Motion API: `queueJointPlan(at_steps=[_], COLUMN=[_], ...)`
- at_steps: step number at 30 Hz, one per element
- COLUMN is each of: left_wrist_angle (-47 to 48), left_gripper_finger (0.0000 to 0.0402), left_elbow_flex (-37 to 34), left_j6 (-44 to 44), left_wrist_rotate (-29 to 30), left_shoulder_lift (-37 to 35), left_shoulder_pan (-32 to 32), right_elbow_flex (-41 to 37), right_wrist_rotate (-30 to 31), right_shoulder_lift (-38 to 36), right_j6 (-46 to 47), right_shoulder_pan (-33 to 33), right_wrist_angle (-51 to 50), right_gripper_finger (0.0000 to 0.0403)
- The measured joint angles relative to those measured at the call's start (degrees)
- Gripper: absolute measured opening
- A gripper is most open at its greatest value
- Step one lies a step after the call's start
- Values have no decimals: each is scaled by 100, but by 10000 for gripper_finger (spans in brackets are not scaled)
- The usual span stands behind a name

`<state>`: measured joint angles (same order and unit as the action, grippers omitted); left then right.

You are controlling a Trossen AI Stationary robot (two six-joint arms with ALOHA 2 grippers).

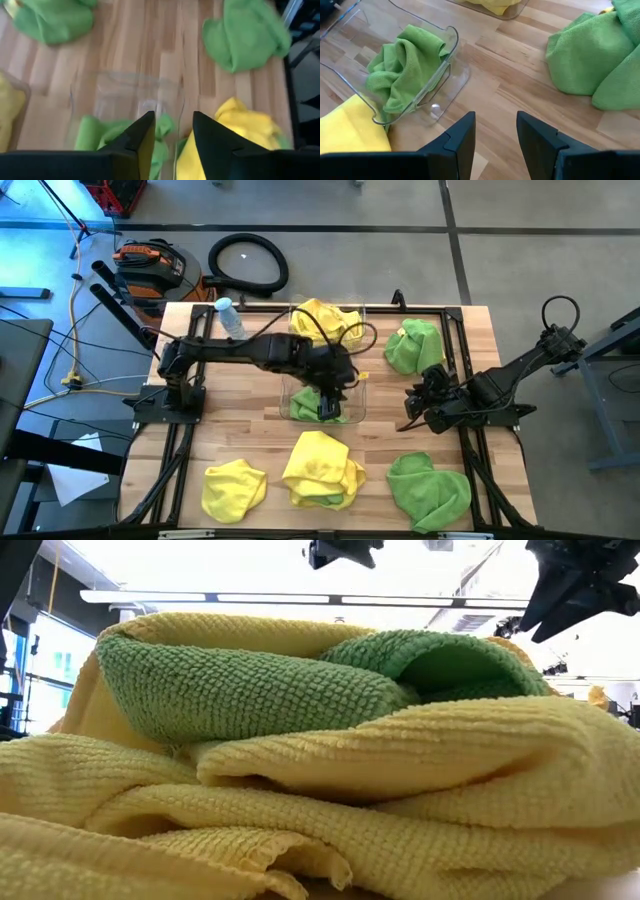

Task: Sort microfiber towel by color & place in baskets
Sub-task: Put the green towel into the bottom transparent bin

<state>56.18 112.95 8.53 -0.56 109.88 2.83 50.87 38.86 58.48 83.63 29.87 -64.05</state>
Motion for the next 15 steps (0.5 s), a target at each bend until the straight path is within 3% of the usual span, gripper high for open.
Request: queueJointPlan(at_steps=[4,7,12,15], left_wrist_angle=[-76,-295,-1243,-1785], left_gripper_finger=[57,10,5,2], left_elbow_flex=[-638,-1258,-2737,-3749], left_j6=[27,48,232,436], left_wrist_rotate=[-49,-20,20,22], left_shoulder_lift=[-157,-512,-1593,-2440], left_shoulder_pan=[15,26,28,24], right_elbow_flex=[0,0,0,0], right_wrist_rotate=[-153,-370,-997,-1406], right_shoulder_lift=[0,5,140,338], right_j6=[152,342,760,1060], right_shoulder_pan=[0,0,0,0], right_wrist_angle=[172,279,333,511], right_gripper_finger=[125,91,11,11])
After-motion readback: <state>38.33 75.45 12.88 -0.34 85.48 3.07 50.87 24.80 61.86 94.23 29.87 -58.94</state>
